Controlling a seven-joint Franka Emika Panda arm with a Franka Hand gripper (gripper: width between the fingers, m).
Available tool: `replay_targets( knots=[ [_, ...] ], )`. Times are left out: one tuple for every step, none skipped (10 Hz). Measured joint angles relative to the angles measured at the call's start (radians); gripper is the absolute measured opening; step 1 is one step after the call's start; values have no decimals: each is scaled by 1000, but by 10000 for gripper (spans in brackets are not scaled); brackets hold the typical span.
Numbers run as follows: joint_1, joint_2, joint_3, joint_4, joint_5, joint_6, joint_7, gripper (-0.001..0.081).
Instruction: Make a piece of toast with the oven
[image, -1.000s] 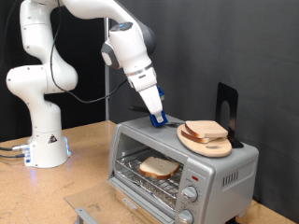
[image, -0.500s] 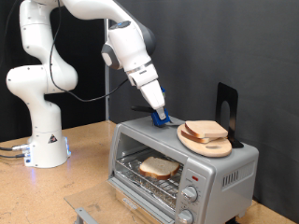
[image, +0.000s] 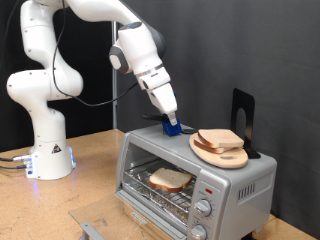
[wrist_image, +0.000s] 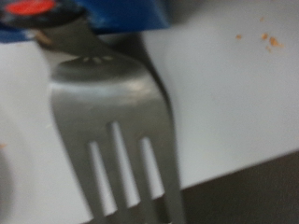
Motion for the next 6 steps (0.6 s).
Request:
replay_targets(
  knots=[
    [0, -19, -14, 0, 26, -12, 1, 800],
    [0, -40, -36, 2, 55, -24, 2, 800],
    [-1, -61, -63, 5, 78, -47, 2, 800],
    [-2, -80, -96, 11, 85, -89, 2, 800],
    [-6, -99, -134, 25, 77, -162, 0, 800],
    [-11, -110, -161, 40, 72, -232, -3, 800]
  ],
)
